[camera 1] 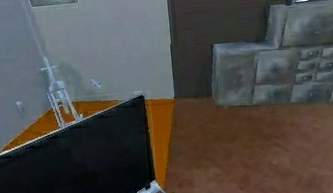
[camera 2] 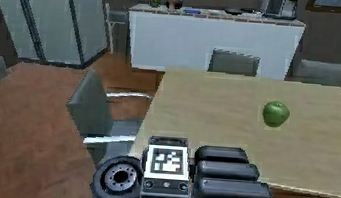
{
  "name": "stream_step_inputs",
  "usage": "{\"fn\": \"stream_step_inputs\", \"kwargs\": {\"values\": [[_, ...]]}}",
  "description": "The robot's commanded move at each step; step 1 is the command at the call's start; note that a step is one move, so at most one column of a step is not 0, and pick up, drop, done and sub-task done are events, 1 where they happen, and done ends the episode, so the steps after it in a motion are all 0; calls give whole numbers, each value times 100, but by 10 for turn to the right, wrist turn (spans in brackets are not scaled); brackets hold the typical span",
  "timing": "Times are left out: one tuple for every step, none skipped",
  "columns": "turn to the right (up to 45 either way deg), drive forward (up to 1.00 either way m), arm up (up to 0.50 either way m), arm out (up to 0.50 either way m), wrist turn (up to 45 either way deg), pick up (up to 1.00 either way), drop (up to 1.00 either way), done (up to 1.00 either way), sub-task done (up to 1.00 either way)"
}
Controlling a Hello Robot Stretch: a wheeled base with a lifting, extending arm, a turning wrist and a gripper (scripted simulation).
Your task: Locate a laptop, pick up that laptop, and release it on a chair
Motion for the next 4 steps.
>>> {"fn": "stream_step_inputs", "kwargs": {"values": [[0, 40, 0, 0, 0, 0, 0, 0, 0], [420, 0, 0, 0, 0, 0, 0, 0, 0], [0, 50, 0, 0, 0, 0, 0, 0, 0], [270, 0, 0, 0, 0, 0, 0, 0, 0]]}}
